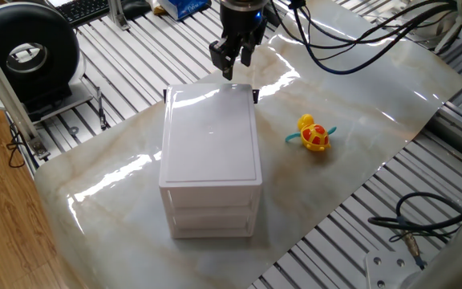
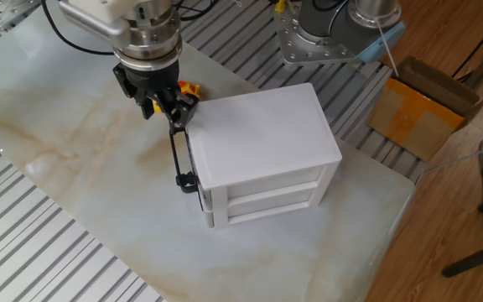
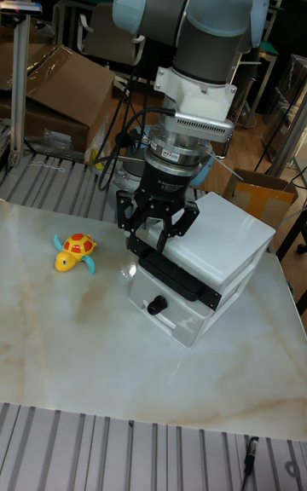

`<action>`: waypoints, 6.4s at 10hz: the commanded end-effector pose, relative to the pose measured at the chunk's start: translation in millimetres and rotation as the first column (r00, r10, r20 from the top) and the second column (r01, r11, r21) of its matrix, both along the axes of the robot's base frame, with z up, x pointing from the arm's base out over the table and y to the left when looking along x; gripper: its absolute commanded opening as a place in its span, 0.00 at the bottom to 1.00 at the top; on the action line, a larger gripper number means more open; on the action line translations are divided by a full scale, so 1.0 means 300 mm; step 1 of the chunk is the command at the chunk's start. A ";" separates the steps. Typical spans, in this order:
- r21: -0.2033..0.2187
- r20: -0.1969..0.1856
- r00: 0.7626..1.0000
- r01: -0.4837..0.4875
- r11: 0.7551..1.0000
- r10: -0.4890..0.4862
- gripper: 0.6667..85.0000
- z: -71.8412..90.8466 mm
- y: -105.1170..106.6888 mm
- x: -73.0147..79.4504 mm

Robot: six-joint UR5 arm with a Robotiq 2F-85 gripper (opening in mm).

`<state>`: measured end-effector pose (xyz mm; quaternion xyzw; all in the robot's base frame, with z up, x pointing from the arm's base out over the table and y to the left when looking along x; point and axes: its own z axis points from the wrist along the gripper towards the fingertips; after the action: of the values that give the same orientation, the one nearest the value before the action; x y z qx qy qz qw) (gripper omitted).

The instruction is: Take something out of a drawer

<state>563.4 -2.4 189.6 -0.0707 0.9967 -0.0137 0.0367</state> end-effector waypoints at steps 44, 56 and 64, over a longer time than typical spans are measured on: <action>0.102 0.023 0.974 -0.228 0.968 0.226 0.49 -0.042 0.117 0.053; 0.118 0.036 0.961 -0.275 0.954 0.273 0.51 -0.149 0.119 0.102; 0.112 0.039 0.953 -0.304 0.946 0.302 0.50 -0.114 0.099 0.104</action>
<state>594.6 22.3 152.1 -0.2219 0.9730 0.0393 0.0500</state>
